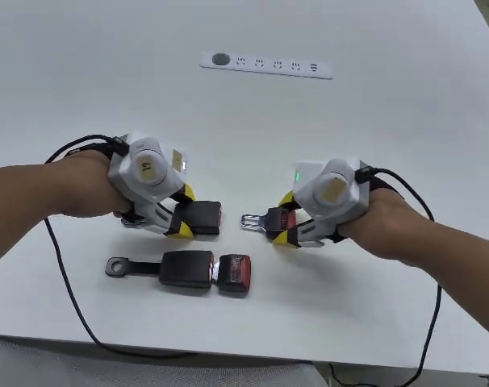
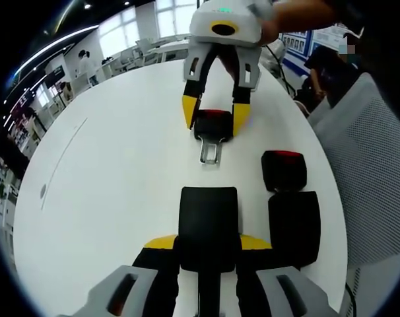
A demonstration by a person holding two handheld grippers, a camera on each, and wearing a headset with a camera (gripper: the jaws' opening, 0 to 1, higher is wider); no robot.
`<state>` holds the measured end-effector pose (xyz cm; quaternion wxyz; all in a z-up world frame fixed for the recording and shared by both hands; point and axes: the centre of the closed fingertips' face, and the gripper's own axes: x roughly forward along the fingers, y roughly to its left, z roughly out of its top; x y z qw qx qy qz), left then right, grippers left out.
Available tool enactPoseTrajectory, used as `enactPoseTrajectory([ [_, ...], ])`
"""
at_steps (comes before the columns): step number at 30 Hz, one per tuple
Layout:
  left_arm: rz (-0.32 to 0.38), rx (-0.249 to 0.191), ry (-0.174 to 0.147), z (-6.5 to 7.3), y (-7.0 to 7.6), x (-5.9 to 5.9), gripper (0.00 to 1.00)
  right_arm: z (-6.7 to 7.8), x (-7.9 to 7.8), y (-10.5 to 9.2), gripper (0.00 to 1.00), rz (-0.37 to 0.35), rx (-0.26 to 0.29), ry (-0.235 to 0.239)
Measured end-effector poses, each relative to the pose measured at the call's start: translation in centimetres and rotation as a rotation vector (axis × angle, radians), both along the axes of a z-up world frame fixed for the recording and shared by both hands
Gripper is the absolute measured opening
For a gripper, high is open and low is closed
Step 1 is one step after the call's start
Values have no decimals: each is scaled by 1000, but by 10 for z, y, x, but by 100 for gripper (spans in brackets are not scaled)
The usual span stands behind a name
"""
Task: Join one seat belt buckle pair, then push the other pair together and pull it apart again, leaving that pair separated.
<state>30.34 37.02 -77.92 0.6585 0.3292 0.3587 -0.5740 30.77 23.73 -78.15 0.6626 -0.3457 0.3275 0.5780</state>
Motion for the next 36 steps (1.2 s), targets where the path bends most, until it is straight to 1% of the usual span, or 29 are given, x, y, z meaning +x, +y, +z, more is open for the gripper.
enactPoseTrajectory([
  [2,0,1,-3,0,0,0,33,2,-1,-10,33,-8,-5,7],
  [4,2,-2,-3,0,0,0,33,0,0,-19,33,-11,-14,9],
  [6,5,-5,-1,0,0,0,33,3,-1,-29,33,-18,-25,10],
  [7,6,-5,0,0,0,-1,33,1,0,-35,33,-23,-27,19],
  [11,8,-6,9,0,0,-1,33,1,0,-46,33,-42,-26,30],
  [15,8,-8,11,0,-1,-1,33,1,0,-48,33,-40,-32,28],
  [18,3,1,10,0,-1,-1,33,0,0,-47,33,-34,-39,30],
  [19,-2,4,5,0,-1,0,34,-1,2,-47,34,-30,-43,26],
  [21,-5,4,-3,0,-2,-1,34,1,6,-47,40,-20,-48,-3],
  [22,-5,4,-8,1,-2,-1,34,2,4,-47,40,-21,-48,0],
  [24,-1,5,-13,1,-3,-2,34,1,3,-46,40,-26,-44,13],
  [26,-3,11,-21,2,-4,-3,34,1,4,-44,42,-35,-42,1],
  [27,-4,16,-25,2,-2,-1,35,1,4,-43,43,-39,-38,-2],
  [28,2,17,-38,3,-3,1,36,1,4,-42,43,-47,-28,-1],
  [30,5,11,-59,4,-3,2,38,9,3,-40,42,-79,-2,-7],
  [31,8,11,-67,5,-1,2,38,16,5,-37,40,-92,24,-39],
  [32,12,14,-74,6,1,2,39,22,5,-35,40,-106,50,-46],
  [33,16,9,-74,8,2,1,40,32,4,-33,40,-142,82,-46],
  [34,21,-6,-74,11,2,0,42,38,1,-31,41,-159,104,-42],
  [36,43,-22,-76,19,3,-3,44,45,-5,-30,42,-176,133,-43],
])
